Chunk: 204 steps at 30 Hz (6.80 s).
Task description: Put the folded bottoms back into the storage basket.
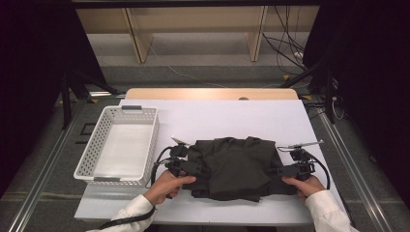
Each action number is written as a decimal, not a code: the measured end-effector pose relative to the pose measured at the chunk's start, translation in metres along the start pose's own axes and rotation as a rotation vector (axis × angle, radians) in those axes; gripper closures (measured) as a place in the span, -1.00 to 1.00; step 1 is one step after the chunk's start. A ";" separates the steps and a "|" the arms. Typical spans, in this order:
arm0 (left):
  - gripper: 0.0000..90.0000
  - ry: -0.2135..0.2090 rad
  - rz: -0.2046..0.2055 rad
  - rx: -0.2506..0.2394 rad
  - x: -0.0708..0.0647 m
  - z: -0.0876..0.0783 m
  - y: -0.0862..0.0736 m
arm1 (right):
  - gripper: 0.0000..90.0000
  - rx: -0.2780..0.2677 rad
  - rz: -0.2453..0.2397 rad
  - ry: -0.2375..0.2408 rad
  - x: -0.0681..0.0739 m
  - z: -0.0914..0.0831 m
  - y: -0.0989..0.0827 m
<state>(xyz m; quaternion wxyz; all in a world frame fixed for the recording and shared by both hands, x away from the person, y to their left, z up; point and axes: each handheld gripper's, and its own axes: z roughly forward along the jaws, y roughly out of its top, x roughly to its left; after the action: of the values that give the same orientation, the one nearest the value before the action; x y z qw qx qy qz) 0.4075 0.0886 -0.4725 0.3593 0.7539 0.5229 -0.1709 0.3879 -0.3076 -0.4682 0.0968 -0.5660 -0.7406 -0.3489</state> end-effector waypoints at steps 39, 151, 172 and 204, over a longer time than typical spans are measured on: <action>0.53 0.002 0.101 -0.068 -0.016 0.012 0.005 | 0.58 -0.049 -0.064 -0.061 0.034 0.026 0.015; 0.52 0.311 -0.007 -0.304 0.093 -0.325 0.006 | 0.59 -0.143 -0.322 0.186 0.333 0.141 0.167; 0.52 0.356 -0.066 -0.248 0.124 -0.305 0.000 | 0.56 -0.074 -0.300 0.161 0.327 0.176 0.162; 0.52 0.554 -0.093 -0.120 0.146 -0.259 0.009 | 0.37 0.019 -0.254 0.129 0.306 0.202 0.162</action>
<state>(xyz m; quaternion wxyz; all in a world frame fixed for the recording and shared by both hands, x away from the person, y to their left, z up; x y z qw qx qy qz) 0.4424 0.3701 -0.3848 0.2385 0.7244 0.6443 0.0564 0.4809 0.0737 -0.3862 0.1048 -0.4432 -0.8018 -0.3869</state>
